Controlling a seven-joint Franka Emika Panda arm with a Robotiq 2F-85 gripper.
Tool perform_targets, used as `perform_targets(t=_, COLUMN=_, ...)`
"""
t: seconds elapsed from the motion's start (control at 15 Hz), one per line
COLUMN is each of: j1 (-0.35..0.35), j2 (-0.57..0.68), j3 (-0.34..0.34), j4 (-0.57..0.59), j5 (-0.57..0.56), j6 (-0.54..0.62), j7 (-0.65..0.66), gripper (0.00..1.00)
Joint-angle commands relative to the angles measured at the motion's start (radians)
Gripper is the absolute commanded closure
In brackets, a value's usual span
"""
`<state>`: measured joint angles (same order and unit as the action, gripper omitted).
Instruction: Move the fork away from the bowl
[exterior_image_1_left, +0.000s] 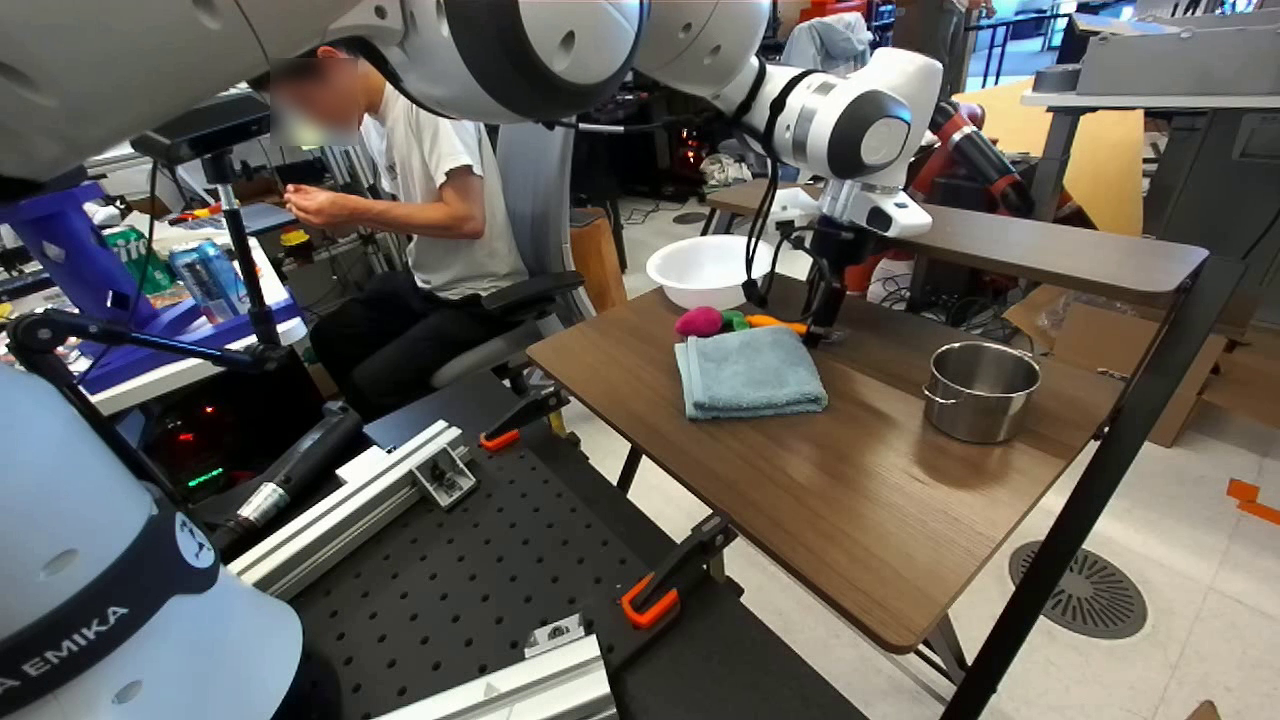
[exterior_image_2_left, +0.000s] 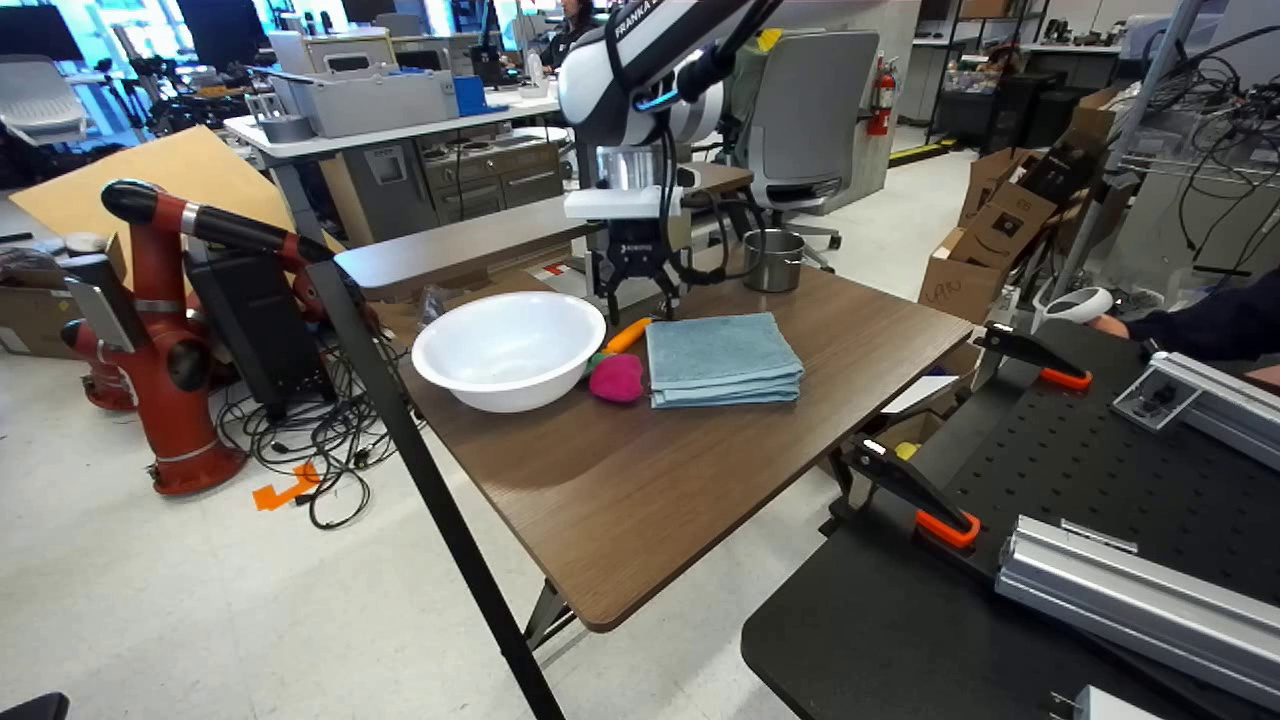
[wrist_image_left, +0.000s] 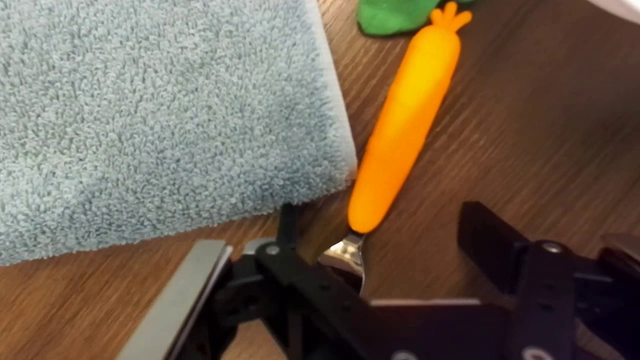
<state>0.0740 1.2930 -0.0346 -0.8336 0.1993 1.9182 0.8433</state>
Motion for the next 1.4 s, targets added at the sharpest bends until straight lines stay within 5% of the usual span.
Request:
perform_targets(t=0.0, j1=0.0, j2=0.036, j3=-0.001, j4=0.066, j5=-0.017, j6=-0.019, j7=0.023, gripper=0.49)
perform_targets(t=0.47, j1=-0.005, j2=0.045, j3=0.0, j4=0.084, j5=-0.017, j6=-0.022, j7=0.021, gripper=0.99)
perform_targets(t=1.33, j1=-0.018, j2=-0.034, j3=-0.007, j4=0.031, j5=0.009, j6=0.009, j7=-0.012, gripper=0.96)
